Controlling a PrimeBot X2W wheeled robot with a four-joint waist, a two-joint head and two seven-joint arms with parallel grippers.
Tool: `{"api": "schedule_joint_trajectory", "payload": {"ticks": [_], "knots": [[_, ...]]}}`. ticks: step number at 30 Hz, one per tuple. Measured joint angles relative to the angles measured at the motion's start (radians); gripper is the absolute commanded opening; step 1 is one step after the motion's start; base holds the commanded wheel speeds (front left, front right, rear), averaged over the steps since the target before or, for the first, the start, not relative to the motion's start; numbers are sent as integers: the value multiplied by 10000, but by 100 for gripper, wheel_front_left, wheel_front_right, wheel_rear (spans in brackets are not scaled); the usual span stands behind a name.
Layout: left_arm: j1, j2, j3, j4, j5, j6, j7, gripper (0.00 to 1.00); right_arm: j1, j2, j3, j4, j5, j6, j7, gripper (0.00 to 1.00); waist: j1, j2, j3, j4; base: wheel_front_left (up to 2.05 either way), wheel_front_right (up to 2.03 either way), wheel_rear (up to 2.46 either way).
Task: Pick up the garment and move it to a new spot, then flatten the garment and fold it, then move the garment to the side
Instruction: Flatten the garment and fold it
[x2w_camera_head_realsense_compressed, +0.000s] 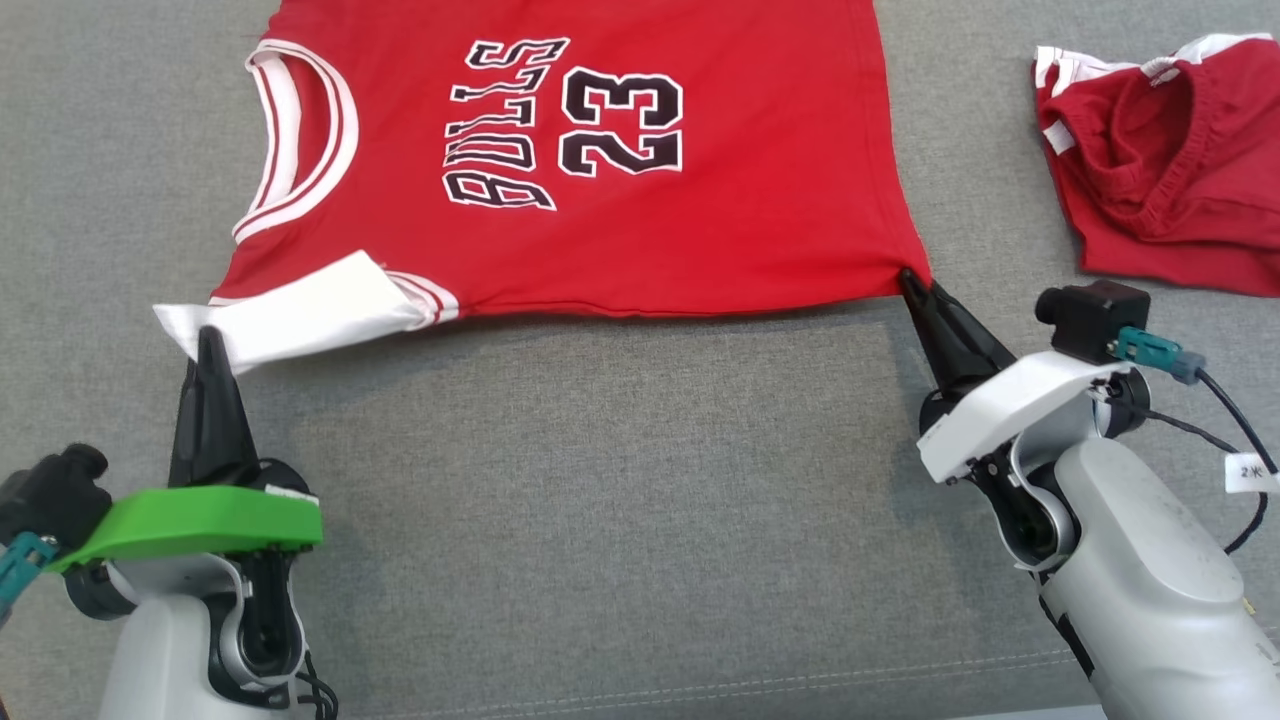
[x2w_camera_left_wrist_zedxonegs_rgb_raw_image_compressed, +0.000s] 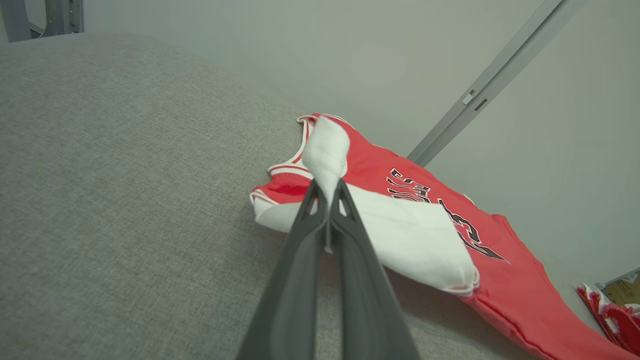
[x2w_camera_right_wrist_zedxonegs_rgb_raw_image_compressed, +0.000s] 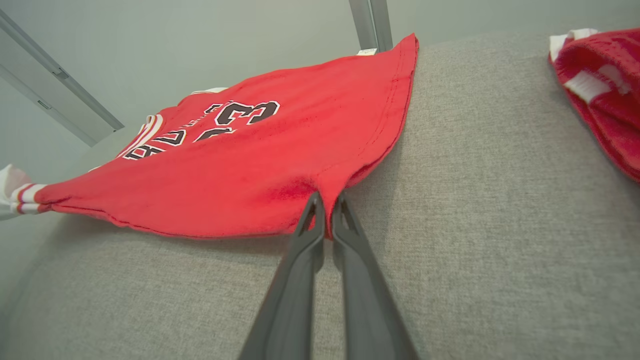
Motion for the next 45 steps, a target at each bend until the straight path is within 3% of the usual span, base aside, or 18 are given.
{"api": "schedule_joint_trajectory", "payload": {"ticks": [11, 20, 41, 42, 43, 44, 45], "knots": [[987, 58, -493, 911, -337, -744, -228, 0, 909, -186, -146, 314, -2, 46, -823, 0, 0, 0, -709, 27, 0, 0, 0], [1854, 107, -943, 1304, -431, -913, -257, 0, 1643, -186, -203, 686, 46, 88, -907, 0, 0, 0, -1312, -63, 0, 0, 0], [2040, 153, -1672, 2238, -823, -1005, -316, 0, 1971, -13, -10, 1747, 73, 90, -966, 0, 0, 0, -1647, 50, 0, 0, 0], [2040, 153, -1693, 2257, -859, -1011, -316, 5, 1971, -12, 8, 1785, 65, 90, -968, 0, 0, 0, -1664, 53, 0, 0, 0], [2042, 155, -1705, 2282, -878, -1011, -316, 27, 1972, -10, 21, 1827, 48, 90, -997, 6, 0, 0, -1681, 56, 0, 0, 0], [2043, 155, -1712, 2301, -892, -1012, -316, 45, 1972, -8, 31, 1858, 19, 90, -997, 18, 0, 0, -1697, 59, 0, 0, 0], [2044, 155, -1724, 2314, -957, -1037, -316, 56, 1978, -8, 33, 1891, 8, 90, -1001, 34, 0, 0, -1713, 63, 0, 0, 0]]}}
